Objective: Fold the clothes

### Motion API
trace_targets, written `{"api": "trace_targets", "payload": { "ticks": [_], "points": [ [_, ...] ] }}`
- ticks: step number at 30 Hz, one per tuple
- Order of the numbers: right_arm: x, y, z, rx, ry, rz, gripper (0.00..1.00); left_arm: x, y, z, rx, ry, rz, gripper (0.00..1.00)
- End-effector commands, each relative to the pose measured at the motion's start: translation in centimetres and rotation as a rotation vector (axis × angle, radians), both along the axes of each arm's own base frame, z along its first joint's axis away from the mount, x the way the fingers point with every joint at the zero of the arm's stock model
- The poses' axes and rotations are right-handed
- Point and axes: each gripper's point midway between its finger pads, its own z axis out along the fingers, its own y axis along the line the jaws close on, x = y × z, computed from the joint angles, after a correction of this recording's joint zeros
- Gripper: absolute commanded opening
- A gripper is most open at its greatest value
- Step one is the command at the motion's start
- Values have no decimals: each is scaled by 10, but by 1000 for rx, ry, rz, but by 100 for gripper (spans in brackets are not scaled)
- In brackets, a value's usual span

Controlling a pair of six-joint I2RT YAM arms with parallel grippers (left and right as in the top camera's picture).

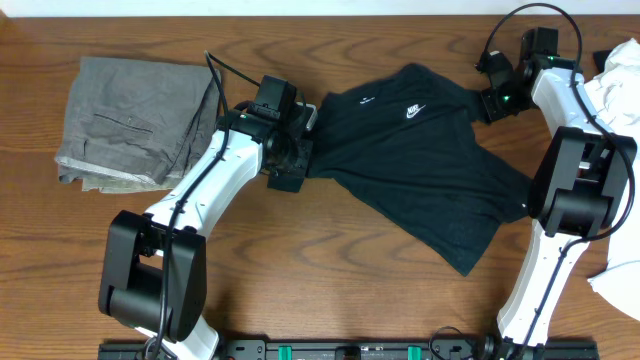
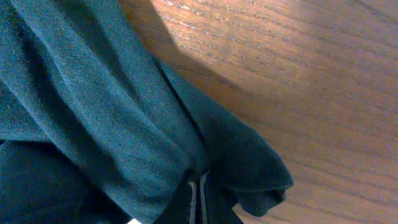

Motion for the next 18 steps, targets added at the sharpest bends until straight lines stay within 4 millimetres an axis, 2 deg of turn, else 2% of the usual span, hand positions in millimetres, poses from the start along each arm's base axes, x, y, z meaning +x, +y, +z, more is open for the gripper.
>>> {"api": "trace_targets", "payload": {
  "ticks": [1, 9, 18],
  "points": [
    [8, -3, 5, 5, -16, -27, 1, 3, 0, 0, 9, -3, 0, 22],
    [33, -5, 55, 13, -123, -84, 1, 3, 0, 0, 9, -3, 0, 22],
    [59, -7, 76, -1, -245, -78, 1, 3, 0, 0, 8, -2, 3, 22]
  ]
}}
